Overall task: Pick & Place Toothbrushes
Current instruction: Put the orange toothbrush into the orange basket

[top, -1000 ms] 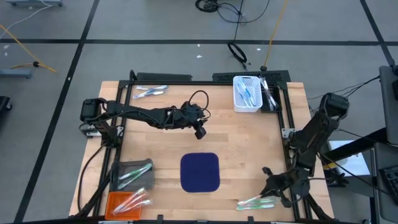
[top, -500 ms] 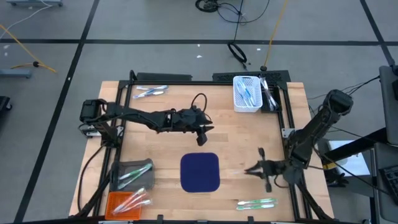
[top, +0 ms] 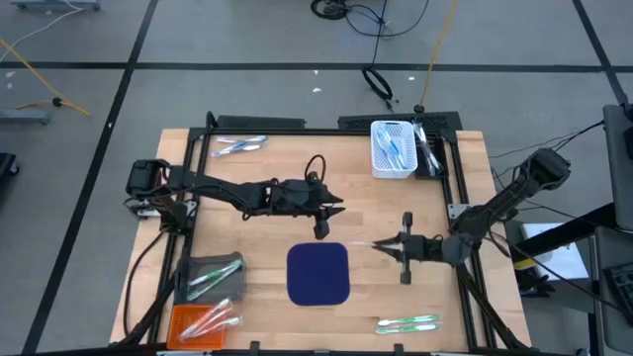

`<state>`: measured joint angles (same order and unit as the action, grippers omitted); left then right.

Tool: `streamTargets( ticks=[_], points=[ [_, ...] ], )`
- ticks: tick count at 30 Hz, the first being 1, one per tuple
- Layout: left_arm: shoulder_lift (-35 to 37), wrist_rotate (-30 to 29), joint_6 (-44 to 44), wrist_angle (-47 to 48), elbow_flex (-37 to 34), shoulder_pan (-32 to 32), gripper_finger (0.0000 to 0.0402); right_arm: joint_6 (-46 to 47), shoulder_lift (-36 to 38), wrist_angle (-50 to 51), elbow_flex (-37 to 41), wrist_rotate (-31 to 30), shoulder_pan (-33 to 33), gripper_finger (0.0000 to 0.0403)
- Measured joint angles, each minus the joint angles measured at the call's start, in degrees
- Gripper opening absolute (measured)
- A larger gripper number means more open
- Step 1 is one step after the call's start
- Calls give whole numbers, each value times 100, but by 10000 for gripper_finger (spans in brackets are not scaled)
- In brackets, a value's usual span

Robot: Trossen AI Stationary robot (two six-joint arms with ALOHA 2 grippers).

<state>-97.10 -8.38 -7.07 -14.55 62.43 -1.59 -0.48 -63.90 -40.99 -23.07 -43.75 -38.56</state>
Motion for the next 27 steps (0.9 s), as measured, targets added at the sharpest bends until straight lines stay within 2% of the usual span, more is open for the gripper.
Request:
streamTargets(
  ticks=[7, 19, 24, 27],
  points=[
    [0, 81, 238, -388, 0, -117, 113, -464, 0, -469, 0, 25, 514, 13],
    [0, 109, 522, -1394, 0, -242, 113, -666, 0, -835, 1, 68, 1259, 13],
    [0, 109, 533, -1550, 0, -242, 113, -578, 0, -875, 2, 590, 1529, 13],
    [0, 107, 535, -1581, 0, -244, 113, -582, 0, -873, 2, 643, 1664, 13]
  ],
)
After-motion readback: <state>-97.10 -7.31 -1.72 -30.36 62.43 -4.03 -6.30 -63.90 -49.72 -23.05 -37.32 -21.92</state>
